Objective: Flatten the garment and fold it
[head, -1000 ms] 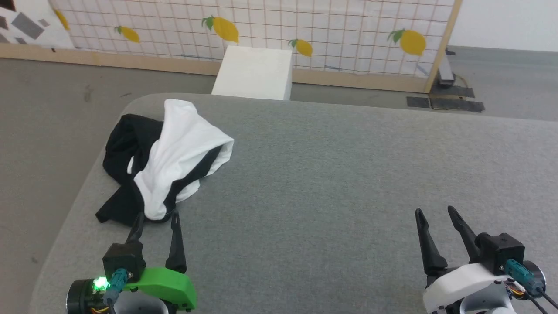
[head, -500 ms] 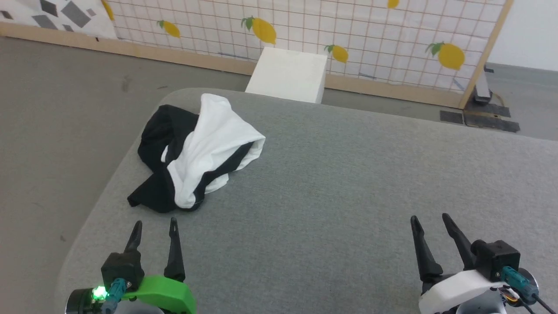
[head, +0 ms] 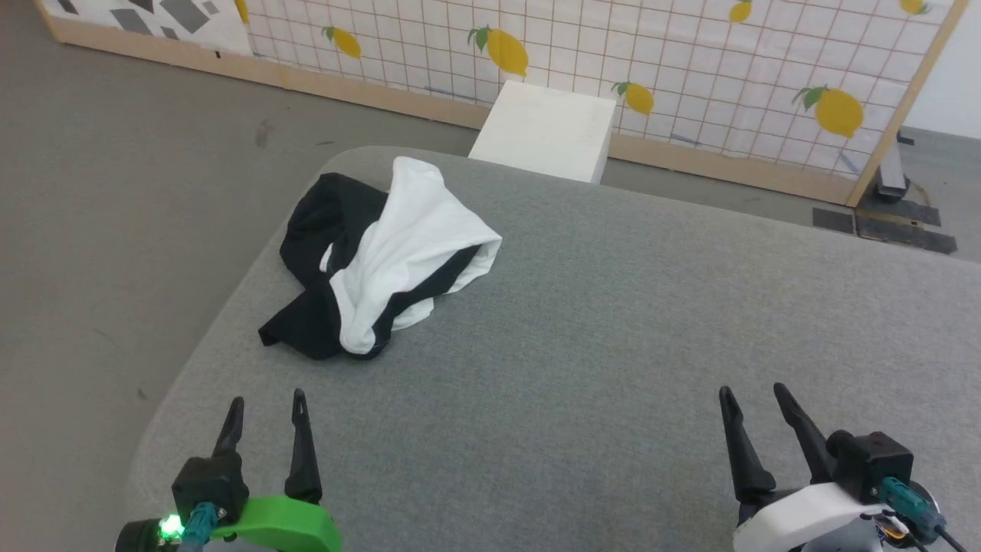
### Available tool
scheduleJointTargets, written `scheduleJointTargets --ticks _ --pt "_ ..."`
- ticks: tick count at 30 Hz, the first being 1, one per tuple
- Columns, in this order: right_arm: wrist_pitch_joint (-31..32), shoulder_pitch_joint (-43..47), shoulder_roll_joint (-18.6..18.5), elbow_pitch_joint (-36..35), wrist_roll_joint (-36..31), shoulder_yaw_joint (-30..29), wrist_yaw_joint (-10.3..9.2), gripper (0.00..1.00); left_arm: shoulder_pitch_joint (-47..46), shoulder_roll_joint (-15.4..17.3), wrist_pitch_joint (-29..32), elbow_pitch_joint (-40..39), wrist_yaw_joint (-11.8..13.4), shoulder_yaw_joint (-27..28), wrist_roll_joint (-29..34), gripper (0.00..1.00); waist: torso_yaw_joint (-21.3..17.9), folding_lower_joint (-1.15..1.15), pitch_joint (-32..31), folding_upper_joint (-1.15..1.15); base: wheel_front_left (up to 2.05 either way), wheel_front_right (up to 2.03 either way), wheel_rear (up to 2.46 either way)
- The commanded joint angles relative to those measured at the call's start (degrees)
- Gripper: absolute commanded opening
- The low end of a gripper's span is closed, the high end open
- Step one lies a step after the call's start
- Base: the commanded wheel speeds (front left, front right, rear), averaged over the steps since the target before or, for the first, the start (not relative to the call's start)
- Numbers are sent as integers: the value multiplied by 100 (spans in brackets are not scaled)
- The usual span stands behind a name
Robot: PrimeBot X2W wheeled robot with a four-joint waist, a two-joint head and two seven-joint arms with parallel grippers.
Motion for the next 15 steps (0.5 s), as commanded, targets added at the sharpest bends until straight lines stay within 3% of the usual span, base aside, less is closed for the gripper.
scheduleJointTargets --ticks 1,15 --pt "-62 78 -1 47 63 0 13 100 119 -18 -56 26 35 -11 -71 100 49 0 6 0 0 0 0" --pt "-272 91 0 249 248 21 16 100 225 -22 -267 72 143 -67 -191 100 371 0 -7 0 0 0 0"
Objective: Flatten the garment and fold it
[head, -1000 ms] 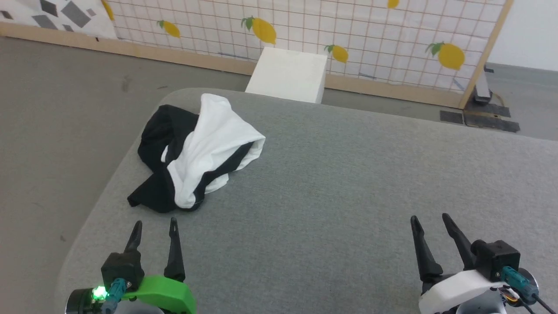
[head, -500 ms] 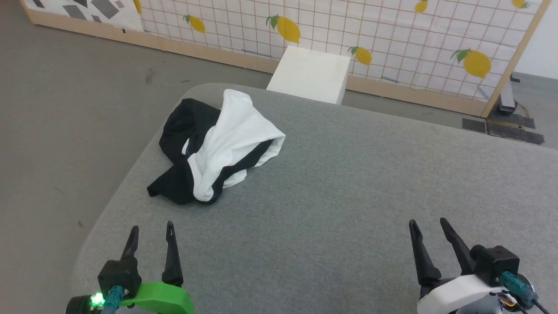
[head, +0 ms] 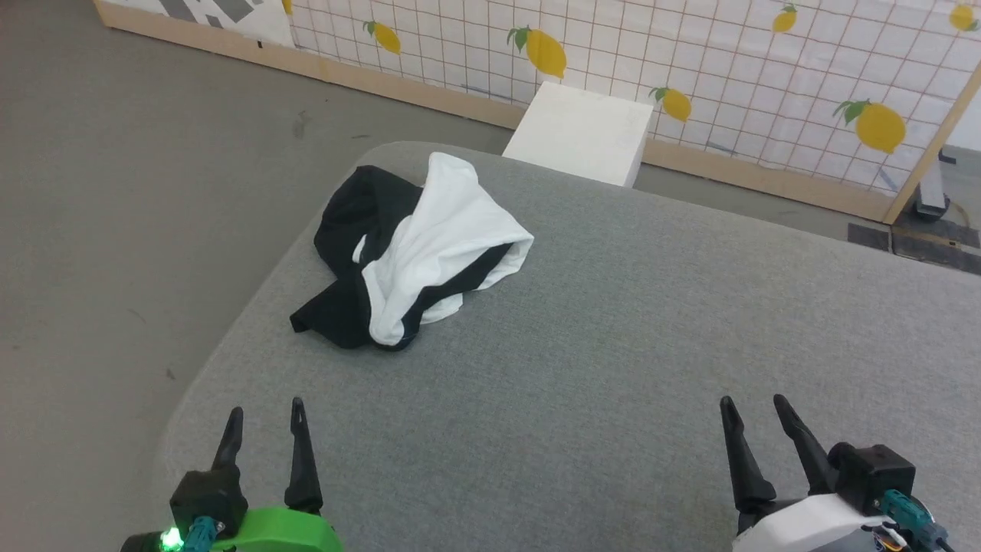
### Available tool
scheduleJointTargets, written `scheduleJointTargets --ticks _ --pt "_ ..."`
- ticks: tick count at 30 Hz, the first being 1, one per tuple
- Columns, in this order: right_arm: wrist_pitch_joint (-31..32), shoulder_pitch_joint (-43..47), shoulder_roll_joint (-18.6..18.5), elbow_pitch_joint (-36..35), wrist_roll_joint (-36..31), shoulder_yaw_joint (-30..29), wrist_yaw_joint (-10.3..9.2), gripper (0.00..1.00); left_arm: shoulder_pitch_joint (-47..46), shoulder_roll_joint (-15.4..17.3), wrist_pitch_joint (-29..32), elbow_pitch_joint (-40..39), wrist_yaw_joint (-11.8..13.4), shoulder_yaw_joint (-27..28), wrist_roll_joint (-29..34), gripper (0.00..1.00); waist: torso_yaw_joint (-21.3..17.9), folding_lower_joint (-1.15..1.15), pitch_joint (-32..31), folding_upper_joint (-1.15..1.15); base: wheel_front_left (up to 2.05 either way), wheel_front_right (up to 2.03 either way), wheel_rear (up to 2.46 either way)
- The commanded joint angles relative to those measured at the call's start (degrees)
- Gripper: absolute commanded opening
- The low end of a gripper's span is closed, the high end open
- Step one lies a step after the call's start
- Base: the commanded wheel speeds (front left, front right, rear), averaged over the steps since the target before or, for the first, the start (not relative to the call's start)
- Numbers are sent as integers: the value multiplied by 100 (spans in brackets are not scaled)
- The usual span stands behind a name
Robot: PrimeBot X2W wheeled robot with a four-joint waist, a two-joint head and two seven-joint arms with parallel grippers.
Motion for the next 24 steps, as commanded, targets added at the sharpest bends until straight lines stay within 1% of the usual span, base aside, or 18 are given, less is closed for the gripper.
scheduleJointTargets --ticks 1,24 --pt "-66 47 0 45 68 -1 16 100 128 -22 -66 14 41 -8 -33 100 39 0 -4 0 0 0 0" --pt "-319 74 0 268 276 -2 20 100 236 -27 -320 81 139 -45 -89 100 405 0 8 0 0 0 0"
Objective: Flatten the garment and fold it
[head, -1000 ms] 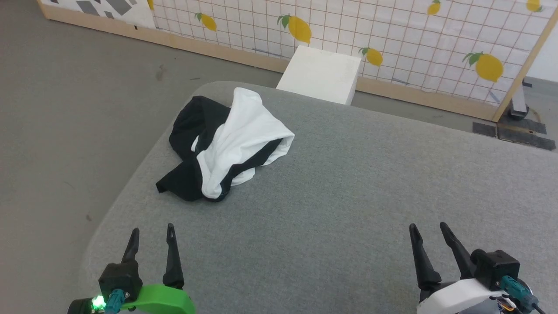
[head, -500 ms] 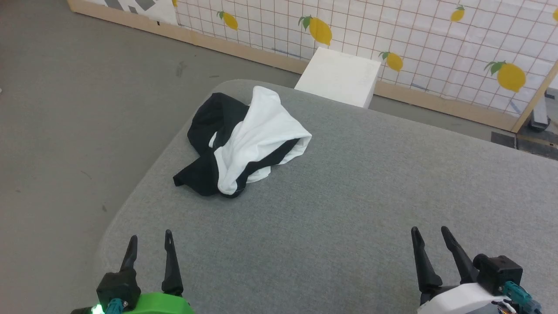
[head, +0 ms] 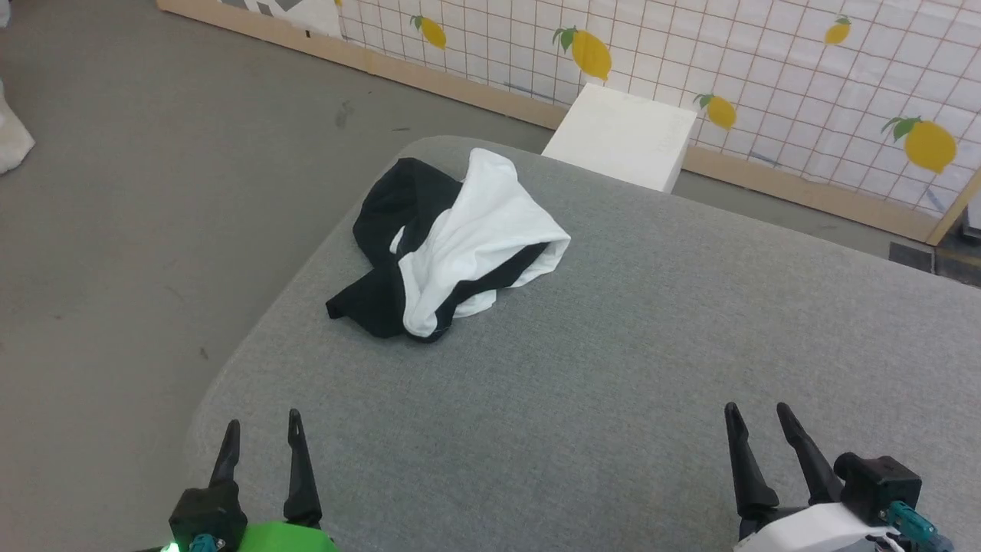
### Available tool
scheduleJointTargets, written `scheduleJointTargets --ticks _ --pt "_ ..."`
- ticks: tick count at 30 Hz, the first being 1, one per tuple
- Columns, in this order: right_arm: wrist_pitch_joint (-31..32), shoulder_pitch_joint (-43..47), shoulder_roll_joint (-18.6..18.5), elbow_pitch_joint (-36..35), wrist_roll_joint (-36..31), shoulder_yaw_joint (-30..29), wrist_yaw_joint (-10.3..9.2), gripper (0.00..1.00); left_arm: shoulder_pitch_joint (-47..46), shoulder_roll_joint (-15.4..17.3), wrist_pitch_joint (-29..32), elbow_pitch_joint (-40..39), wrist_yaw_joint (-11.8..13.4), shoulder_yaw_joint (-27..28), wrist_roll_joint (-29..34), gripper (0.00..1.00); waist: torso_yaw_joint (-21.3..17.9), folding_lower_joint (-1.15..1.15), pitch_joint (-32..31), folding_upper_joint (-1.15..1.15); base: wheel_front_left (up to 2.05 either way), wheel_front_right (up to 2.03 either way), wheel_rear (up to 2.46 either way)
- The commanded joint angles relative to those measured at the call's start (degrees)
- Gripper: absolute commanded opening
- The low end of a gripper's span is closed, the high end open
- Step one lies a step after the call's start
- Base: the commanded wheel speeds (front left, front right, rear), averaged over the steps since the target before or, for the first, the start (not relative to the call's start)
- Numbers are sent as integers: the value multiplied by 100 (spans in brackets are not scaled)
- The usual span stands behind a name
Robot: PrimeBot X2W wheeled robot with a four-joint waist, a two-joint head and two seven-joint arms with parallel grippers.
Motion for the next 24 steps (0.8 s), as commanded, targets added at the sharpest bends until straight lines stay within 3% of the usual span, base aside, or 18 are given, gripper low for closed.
scheduleJointTargets --ticks 1,11,17,24 --pt "-49 63 0 5 15 2 20 100 99 -27 -46 12 35 -7 4 100 -6 0 10 0 0 0 0" --pt "-49 8 0 -98 -104 33 20 100 -83 -12 -46 60 -91 -42 116 100 -56 0 91 0 0 0 0" --pt "-49 -129 0 -198 -233 107 20 100 -914 261 -14 418 -498 -84 103 100 -231 0 286 0 0 0 0" --pt "11 -458 0 -600 -559 115 20 100 -2671 584 906 1416 -1029 -79 -347 100 -740 0 842 0 0 0 0"
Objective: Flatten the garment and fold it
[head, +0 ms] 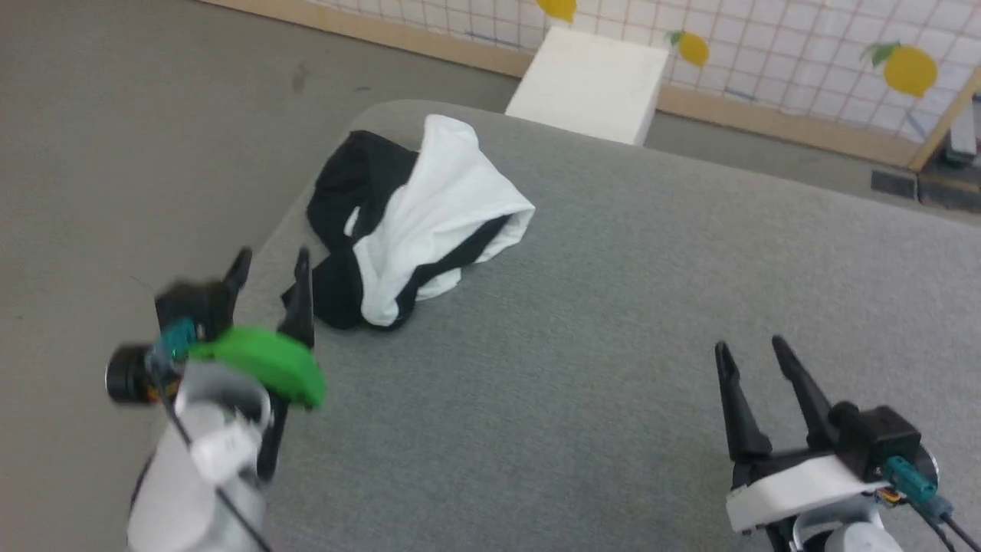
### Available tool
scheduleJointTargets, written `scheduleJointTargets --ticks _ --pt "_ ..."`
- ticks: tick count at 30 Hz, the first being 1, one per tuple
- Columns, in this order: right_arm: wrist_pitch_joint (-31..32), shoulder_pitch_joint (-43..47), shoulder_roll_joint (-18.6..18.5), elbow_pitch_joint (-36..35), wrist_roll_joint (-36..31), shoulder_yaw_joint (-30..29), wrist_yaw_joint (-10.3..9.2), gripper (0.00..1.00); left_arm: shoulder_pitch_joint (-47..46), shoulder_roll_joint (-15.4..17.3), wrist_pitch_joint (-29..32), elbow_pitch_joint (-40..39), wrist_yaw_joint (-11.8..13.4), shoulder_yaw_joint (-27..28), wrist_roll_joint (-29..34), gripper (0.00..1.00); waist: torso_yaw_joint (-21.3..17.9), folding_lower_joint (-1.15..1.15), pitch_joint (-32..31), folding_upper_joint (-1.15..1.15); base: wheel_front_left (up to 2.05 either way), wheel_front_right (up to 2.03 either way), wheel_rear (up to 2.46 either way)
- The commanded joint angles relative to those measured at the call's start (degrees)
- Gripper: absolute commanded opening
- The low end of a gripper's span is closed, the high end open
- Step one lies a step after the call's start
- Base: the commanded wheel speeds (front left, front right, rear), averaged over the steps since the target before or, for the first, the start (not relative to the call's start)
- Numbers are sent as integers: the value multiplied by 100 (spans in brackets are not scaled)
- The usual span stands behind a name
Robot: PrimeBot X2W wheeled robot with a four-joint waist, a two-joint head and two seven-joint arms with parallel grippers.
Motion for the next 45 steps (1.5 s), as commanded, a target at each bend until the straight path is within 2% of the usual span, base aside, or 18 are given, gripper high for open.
scheduleJointTargets --ticks 1,7,12,17,22,24,25,26,28,34,37,40,45 --pt "48 -136 -5 -129 -81 0 20 100 -438 77 241 260 -100 -14 -175 100 -434 0 455 0 0 0 0" --pt "246 -291 -5 -493 -258 -52 20 100 -1769 213 1610 1441 -250 -12 -793 100 -938 0 1003 0 0 0 0" --pt "356 -321 -5 -691 -336 -187 20 100 -2649 391 2891 2248 -232 -1 -1061 100 -1294 0 1477 0 0 0 0" --pt "373 -323 -5 -799 -328 -257 20 100 -3027 550 3800 2788 32 -106 -975 100 -1471 0 1784 0 0 0 0" --pt "354 -332 -5 -847 -306 -306 20 100 -2972 539 4473 3155 80 -262 -966 100 -1509 0 1875 0 0 0 0" --pt "343 -347 -5 -826 -277 -310 20 100 -2897 451 4485 3203 47 -277 -1029 100 -1470 0 1880 0 0 0 0" --pt "336 -366 -5 -804 -263 -295 20 100 -2856 425 4438 3213 28 -311 -1022 56 -1439 0 1871 0 0 0 0" --pt "328 -384 -5 -783 -248 -274 20 100 -2828 429 4315 3198 36 -320 -1003 0 -1418 0 1856 0 0 0 0" --pt "306 -421 -5 -732 -216 -216 20 100 -2772 416 4055 3181 23 -264 -1059 0 -1378 0 1805 0 0 0 0" --pt "224 -442 -5 -481 -52 -155 20 100 -3092 500 2742 2683 -103 -9 -1235 0 -1235 0 1458 0 0 0 0" --pt "167 -433 -5 -300 45 -83 20 100 -3431 521 2234 2303 -226 -108 -1252 0 -1246 0 1173 0 0 0 0" --pt "105 -423 -5 -159 152 -10 20 100 -3755 485 1954 1879 -305 -306 -1447 0 -1355 0 915 0 0 0 0" --pt "11 -382 -5 68 368 51 20 100 -4098 427 1865 1009 -323 -1067 -1936 0 -1690 0 449 0 0 0 0"
